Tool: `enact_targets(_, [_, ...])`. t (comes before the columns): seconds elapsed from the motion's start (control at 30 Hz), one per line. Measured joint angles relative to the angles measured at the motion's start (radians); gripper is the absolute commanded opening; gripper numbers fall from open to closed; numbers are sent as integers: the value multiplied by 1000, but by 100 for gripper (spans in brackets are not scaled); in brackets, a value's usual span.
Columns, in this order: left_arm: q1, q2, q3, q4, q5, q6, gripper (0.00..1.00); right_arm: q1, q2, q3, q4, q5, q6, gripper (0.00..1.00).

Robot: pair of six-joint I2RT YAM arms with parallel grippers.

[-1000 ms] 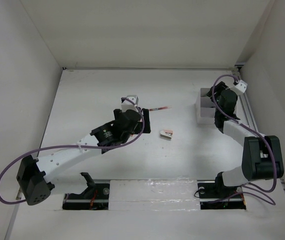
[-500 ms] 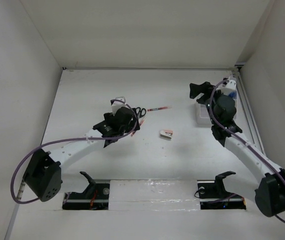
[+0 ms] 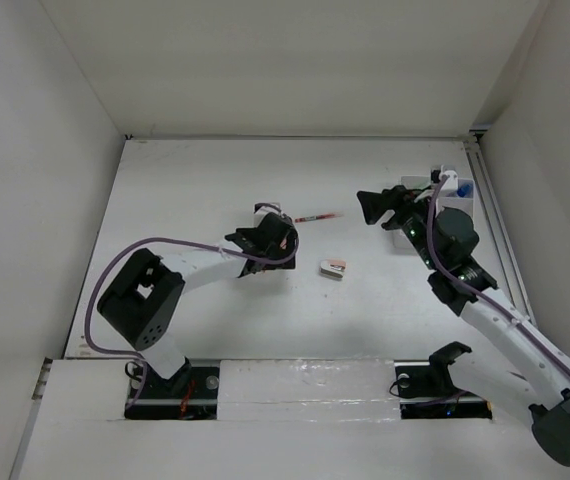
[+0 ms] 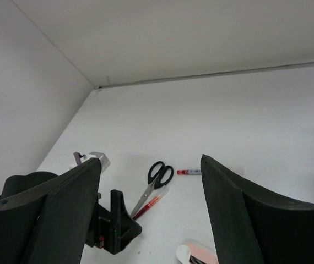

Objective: Sort the stationery into containers
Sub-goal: Pick up the pen from the center of the board.

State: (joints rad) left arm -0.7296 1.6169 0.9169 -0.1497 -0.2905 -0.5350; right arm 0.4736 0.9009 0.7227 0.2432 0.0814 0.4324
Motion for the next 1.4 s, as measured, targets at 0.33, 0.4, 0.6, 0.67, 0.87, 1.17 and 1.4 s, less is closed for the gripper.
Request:
enact_targets(0.33, [-13,65,27,34,54,6,81,6,-40,-15,-35,-13,0,80])
enact_targets(0.4, [-21,82,37,35,52,8,77,6,-40,-17,-35,-13,1,80])
enact_targets(0.6, [-34,92,50,40,68,4,73,8,-46,-18,-37,-14,1,80])
enact_targets(0.67, [-35,92,51,40,72,2,73,11,-46,-18,-38,-14,2,80])
enact_targets(0.87, [-35,107,72,19,76,-13,64,12,-46,-19,-39,-15,7,80])
enact_targets(1.17, [-56,119,95,-16,75,-61,60,12,-46,-19,-43,-15,11,80])
enact_targets(1.4, [-146,175,170,-73,42,-102,60,12,-46,-19,-50,-21,13,80])
